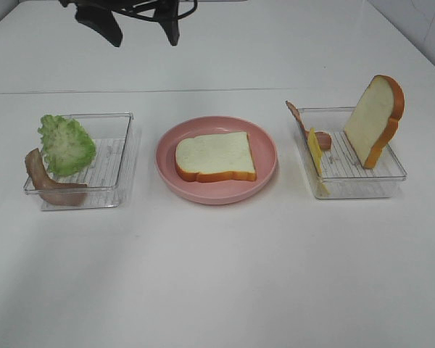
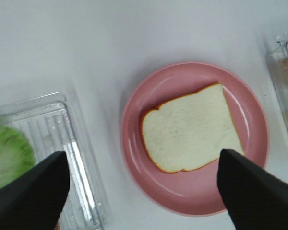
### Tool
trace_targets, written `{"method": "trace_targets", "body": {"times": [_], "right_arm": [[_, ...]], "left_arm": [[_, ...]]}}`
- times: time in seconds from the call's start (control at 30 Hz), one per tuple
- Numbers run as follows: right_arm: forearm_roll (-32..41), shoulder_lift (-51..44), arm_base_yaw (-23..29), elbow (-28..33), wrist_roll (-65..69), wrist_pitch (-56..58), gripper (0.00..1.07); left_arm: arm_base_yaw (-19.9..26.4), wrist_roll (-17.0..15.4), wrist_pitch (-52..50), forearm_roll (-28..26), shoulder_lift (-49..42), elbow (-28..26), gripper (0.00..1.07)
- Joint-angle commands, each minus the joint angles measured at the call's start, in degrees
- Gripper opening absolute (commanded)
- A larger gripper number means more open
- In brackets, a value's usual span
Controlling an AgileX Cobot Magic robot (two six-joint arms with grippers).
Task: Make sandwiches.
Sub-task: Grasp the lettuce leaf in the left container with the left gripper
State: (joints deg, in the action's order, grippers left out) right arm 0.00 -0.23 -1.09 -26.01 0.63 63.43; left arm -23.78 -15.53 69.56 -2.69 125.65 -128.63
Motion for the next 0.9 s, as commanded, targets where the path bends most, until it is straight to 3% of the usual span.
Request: {"method": "trace_targets", "body": {"times": [0.03, 0.17, 0.4, 0.63, 0.9], "right_arm": [[0.4, -1.7, -0.3, 0.2, 0.1, -0.5, 0.99], [0.4, -1.7, -0.3, 0.2, 0.1, -0.5, 0.99], [0.4, -1.7, -0.3, 0.2, 0.1, -0.5, 0.99], [0.4, -1.7, -0.3, 0.2, 0.1, -0.5, 0.99], [0.4, -1.7, -0.3, 0.2, 0.1, -0.5, 0.99]], "left_arm": [[1.2, 0.3, 6.0, 1.7, -3.7, 4.1, 0.77], [4.8, 0.6, 6.0, 3.7, -10.1, 13.2, 0.77], [11.4, 3.8, 6.0, 3.9, -15.9, 21.8, 0.77], [16.8, 6.8, 6.0, 4.4, -14.6, 22.2, 0.77], [17.5, 7.3, 5.3, 8.5, -8.3, 20.9, 0.77]]}}
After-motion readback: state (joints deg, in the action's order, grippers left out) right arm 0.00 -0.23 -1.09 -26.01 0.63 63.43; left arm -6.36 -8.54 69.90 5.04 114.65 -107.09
